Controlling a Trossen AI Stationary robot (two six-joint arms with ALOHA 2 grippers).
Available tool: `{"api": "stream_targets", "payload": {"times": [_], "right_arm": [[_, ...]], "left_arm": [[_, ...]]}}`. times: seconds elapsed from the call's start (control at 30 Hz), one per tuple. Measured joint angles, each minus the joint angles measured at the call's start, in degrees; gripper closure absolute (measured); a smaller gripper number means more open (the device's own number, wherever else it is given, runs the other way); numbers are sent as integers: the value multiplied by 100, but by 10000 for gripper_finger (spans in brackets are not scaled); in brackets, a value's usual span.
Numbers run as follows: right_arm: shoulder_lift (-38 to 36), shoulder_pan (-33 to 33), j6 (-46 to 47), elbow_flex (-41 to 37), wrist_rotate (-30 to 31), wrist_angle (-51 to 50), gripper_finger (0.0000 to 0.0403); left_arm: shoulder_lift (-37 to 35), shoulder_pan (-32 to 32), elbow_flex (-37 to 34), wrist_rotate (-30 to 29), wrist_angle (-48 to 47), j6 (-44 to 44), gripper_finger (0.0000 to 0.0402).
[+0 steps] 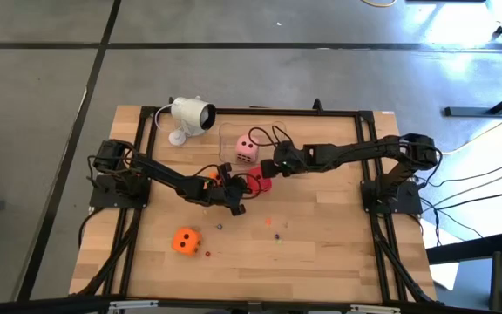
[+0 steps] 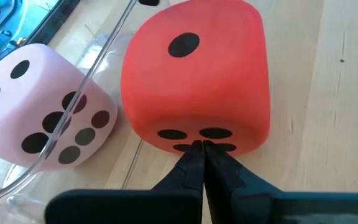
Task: Pick & Place Dice
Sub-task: Put the large red die into the transparent bin
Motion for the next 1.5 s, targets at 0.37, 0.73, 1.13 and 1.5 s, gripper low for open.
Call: {"api": "stream_targets", "payload": {"times": [0.37,0.73,1.13,1.5], "right_arm": [[632,58,187,22,-324,755,139],[521,87,42,4,-955,933,139],[481,342,-228,0,-823,838,139],[481,739,-304,0,-228,875,192]], "left_arm": [[10,0,-8,5,198,74,400],[8,0,-10,56,188,96,400],[6,0,-8,48,209,124,400],[3,0,-8,2,267,144,400]]}}
